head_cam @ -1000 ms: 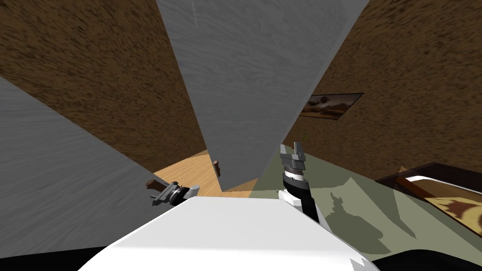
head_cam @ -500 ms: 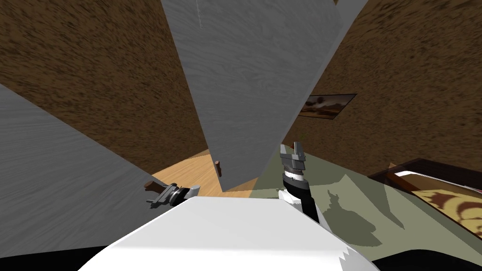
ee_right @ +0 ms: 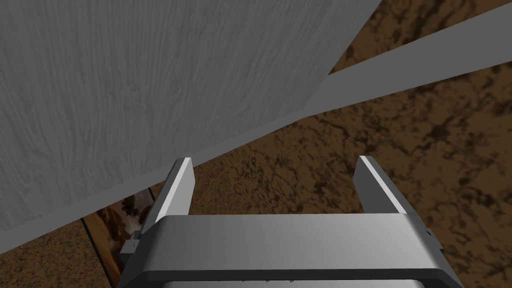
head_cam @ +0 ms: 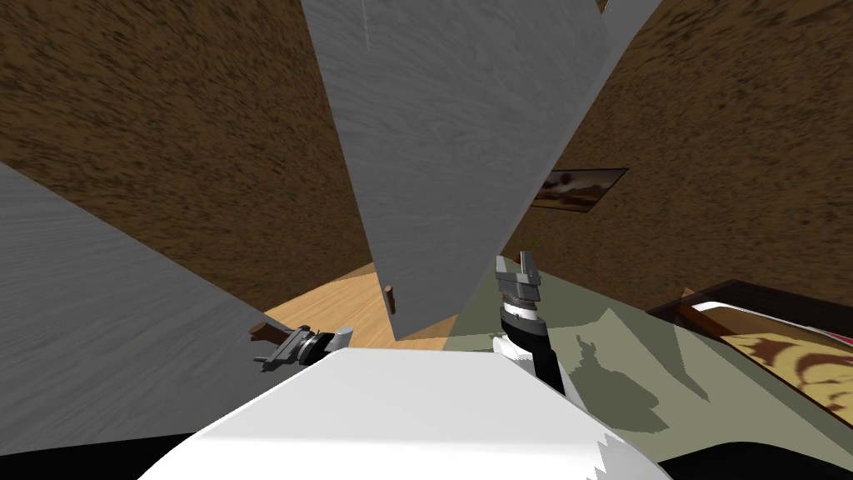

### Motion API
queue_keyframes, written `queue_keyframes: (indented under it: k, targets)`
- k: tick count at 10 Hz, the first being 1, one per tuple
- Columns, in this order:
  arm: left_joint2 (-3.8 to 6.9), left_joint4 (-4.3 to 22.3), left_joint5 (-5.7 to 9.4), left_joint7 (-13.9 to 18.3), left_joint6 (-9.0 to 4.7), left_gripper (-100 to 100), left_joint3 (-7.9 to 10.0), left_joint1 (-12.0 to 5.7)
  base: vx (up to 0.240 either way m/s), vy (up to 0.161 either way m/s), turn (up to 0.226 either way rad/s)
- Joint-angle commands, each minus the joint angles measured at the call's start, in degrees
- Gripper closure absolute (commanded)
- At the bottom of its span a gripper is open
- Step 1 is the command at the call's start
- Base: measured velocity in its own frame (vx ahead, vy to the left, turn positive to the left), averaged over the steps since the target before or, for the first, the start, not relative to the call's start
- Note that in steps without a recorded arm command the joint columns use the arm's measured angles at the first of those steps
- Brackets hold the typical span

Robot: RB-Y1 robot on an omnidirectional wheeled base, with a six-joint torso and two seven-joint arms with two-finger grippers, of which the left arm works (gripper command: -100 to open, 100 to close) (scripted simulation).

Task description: Push the door open

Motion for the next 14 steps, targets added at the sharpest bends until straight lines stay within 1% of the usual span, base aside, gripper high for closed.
queue_keyframes:
  k: [1, 2, 3, 4, 5, 6, 7, 8, 9, 10, 12, 13, 14]
  targets:
    - [0.33, -0.57, 0.92, -0.49, -2.25, 100, 1.71, 0.57, -0.013, 0.062, -0.114]
    - [0.33, -0.57, 0.92, -0.49, -2.25, 100, 1.71, 0.57, -0.011, 0.086, -0.071]
    - [0.28, -0.36, 1.31, -0.68, -2.99, 100, 2.26, 0.27, -0.001, 0.078, -0.063]
    - [0.28, -0.36, 1.31, -0.68, -2.99, 100, 2.26, 0.27, 0.007, 0.053, -0.033]
    - [0.17, 0.06, 2.10, -1.04, -4.49, 100, 3.36, -0.33, 0.007, 0.078, -0.088]
    - [0.17, 0.06, 2.10, -1.04, -4.49, 100, 3.36, -0.33, 0.011, 0.084, -0.083]
    - [0.06, 0.27, 2.50, -1.22, -5.23, 100, 3.91, -0.64, 0.002, 0.073, -0.049]
    - [0.06, 0.27, 2.50, -1.22, -5.23, 100, 3.91, -0.64, 0.000, 0.058, -0.010]
    - [-0.05, 0.48, 2.89, -1.40, -5.98, 100, 4.46, -0.95, -0.008, 0.061, -0.053]
    - [-0.05, 0.48, 2.89, -1.40, -5.98, 100, 4.46, -0.95, -0.005, 0.056, -0.032]
    - [-0.26, 0.90, 3.68, -1.76, -7.47, 100, 5.56, -1.57, 0.007, 0.061, -0.077]
    - [-0.26, 0.90, 3.68, -1.76, -7.47, 100, 5.56, -1.57, 0.002, 0.051, -0.043]
    - [-0.42, 1.10, 4.06, -1.94, -8.19, 100, 6.10, -1.87, -0.010, 0.067, -0.044]
